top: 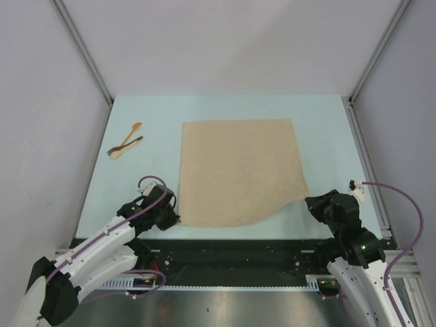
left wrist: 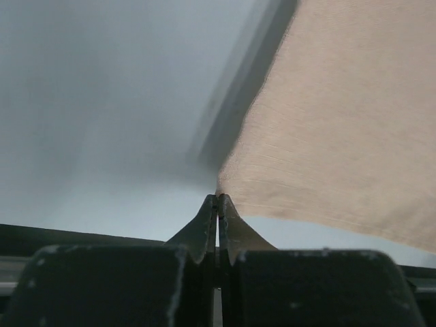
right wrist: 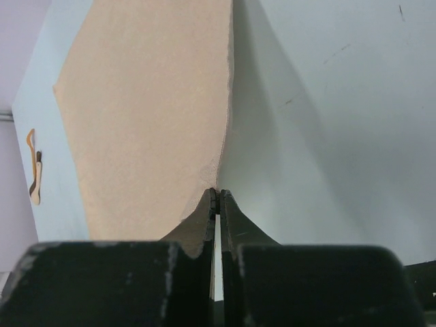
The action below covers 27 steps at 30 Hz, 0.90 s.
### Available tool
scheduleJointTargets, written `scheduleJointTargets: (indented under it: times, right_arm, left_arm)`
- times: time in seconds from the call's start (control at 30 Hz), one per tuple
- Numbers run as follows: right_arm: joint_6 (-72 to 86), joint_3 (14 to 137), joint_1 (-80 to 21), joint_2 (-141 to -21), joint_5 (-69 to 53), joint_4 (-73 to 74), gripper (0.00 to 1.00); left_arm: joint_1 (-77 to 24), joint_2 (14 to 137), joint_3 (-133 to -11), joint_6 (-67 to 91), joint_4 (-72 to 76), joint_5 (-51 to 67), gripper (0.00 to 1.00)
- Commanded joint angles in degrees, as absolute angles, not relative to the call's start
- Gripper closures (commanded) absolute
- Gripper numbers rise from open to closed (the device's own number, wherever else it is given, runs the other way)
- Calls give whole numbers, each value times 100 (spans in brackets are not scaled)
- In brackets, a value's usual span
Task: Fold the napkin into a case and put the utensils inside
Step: Pick up the flattened napkin from the center of the board.
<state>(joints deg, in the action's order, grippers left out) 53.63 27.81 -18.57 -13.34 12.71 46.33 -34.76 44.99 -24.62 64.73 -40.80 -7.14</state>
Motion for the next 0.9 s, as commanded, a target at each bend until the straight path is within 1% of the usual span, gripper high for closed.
scheduleJointTargets:
  times: [0.0,0.03,0.07,0.13,0.17,0.23,0.43,0.67,0.87]
  right_arm:
    - [5458,2733,-1846,-1468,1266,4579,100]
    - [5432,2725,-1846,-1485,1266,4553,100]
    - [5423,2725,-1846,-1494,1240,4535,100]
    - [5414,2707,-1846,-1512,1230,4492,100]
    - [5414,2690,-1846,-1520,1204,4474,100]
    - [5414,2654,-1846,-1529,1152,4413,100]
    - [5414,2558,-1837,-1582,1099,4254,100]
    - [5388,2540,-1846,-1591,1090,4280,100]
    - [5396,2505,-1837,-1582,1072,4245,100]
  left_arm:
    - [-3498,4745,-2250,6768,-3858,-685,95]
    - [-3489,4798,-2294,6733,-3858,-712,90]
    - [-3489,4851,-2311,6698,-3850,-721,77]
    - [-3498,4991,-2364,6732,-3954,-773,61]
    - [-3498,5018,-2382,6732,-3981,-773,55]
    - [-3524,5089,-2399,6811,-4095,-782,50]
    - [-3568,5554,-2583,7066,-4324,-852,47]
    - [-3674,6169,-2988,7409,-4666,-1028,46]
    - [-3753,6951,-3234,7602,-4763,-976,46]
